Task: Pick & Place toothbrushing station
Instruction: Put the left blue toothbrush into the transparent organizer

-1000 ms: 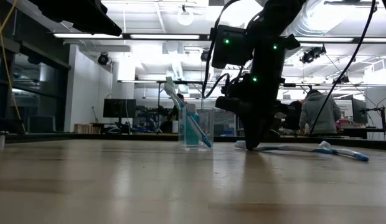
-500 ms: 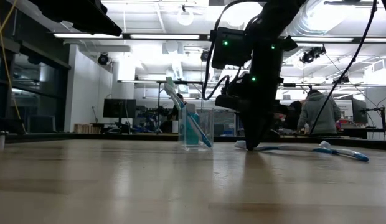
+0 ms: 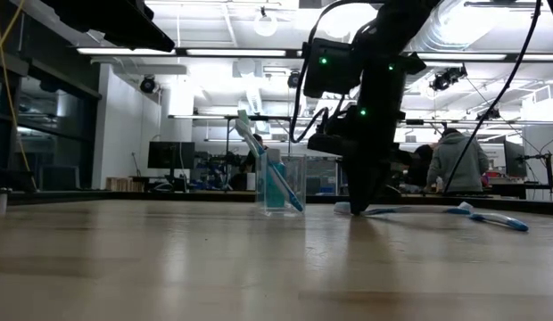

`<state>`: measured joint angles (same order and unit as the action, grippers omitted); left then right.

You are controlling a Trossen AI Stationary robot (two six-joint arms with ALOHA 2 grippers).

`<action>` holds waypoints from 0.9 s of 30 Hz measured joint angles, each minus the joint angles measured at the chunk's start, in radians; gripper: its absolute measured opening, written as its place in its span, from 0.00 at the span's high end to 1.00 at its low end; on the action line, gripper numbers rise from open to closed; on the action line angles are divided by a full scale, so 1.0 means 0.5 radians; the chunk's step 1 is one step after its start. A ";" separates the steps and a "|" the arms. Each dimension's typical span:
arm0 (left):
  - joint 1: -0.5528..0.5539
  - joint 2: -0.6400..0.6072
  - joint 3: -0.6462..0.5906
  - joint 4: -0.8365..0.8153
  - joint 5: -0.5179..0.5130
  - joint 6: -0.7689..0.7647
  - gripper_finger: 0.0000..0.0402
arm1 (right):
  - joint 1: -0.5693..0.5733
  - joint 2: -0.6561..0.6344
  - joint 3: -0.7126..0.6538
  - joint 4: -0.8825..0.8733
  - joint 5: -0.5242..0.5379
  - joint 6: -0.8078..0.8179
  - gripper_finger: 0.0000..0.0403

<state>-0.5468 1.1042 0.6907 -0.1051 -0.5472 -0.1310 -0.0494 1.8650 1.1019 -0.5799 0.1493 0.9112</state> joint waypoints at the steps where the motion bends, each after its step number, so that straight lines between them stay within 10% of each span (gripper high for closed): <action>1: 0.000 0.000 0.000 0.000 0.000 0.000 0.73 | 0.000 0.000 0.001 0.001 0.000 -0.001 0.99; 27: -0.001 0.000 -0.001 0.000 0.000 0.004 0.73 | -0.025 0.038 -0.003 0.067 -0.060 -0.038 0.98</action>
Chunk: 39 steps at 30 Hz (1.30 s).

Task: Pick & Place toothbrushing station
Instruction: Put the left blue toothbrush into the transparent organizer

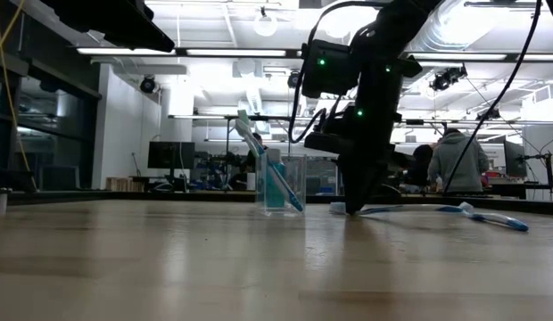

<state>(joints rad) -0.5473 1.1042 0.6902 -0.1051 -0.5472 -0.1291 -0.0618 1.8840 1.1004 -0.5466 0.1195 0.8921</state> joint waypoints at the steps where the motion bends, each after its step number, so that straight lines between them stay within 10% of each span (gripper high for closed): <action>1: -0.003 0.000 0.000 0.000 0.000 0.000 0.73 | 0.005 0.003 0.000 0.002 0.008 -0.007 0.98; 32: -0.029 0.000 0.000 0.001 0.000 0.002 0.73 | 0.045 0.011 -0.008 0.031 0.002 -0.118 0.97; 39: -0.029 0.000 0.000 0.001 0.000 0.002 0.73 | 0.047 0.012 -0.008 0.073 0.000 -0.109 0.83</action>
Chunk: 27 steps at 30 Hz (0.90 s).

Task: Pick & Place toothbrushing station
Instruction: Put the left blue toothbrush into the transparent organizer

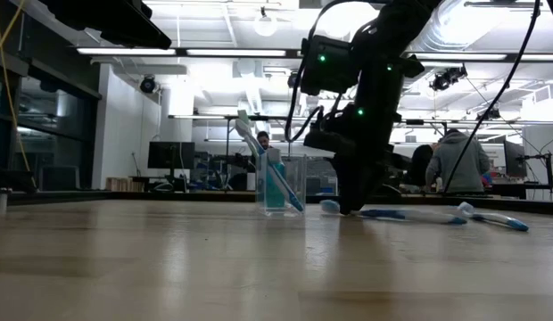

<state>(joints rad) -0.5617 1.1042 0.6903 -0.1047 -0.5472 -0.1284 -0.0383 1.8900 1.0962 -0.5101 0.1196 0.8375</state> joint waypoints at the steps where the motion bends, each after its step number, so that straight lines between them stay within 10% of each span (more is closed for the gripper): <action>1: 0.000 0.000 -0.001 0.000 0.000 0.001 0.73 | 0.000 0.000 0.000 0.004 0.000 0.000 0.81; 9: 0.000 0.000 0.000 0.000 0.000 -0.001 0.73 | 0.019 0.001 0.001 -0.008 0.009 -0.008 0.69; 27: 0.001 0.000 0.000 0.002 0.000 -0.007 0.73 | 0.091 0.000 0.006 -0.271 -0.002 0.120 0.77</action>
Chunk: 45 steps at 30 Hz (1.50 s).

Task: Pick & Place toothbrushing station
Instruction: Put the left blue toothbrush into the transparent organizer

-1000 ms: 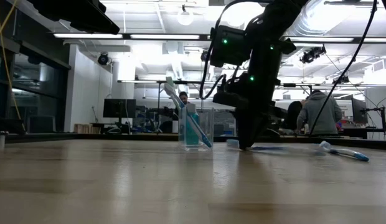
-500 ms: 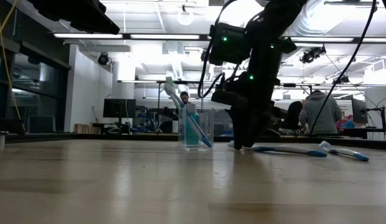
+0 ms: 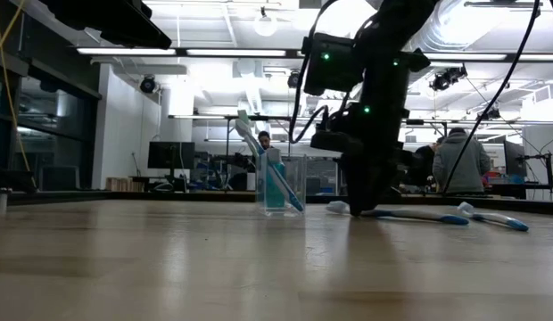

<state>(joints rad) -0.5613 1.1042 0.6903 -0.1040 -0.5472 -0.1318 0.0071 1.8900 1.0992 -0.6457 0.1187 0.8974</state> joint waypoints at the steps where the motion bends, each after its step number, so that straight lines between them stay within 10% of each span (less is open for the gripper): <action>1: 0.000 0.000 0.000 0.000 0.000 0.000 0.73 | 0.002 0.000 0.000 -0.005 -0.006 0.001 0.77; 45: 0.000 0.000 0.000 0.066 0.000 0.006 0.73 | 0.134 0.000 -0.007 -0.165 0.109 0.098 0.98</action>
<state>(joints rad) -0.5613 1.1042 0.6903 -0.0708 -0.5472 -0.1287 0.0742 1.8900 1.0958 -0.7281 0.1731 0.9466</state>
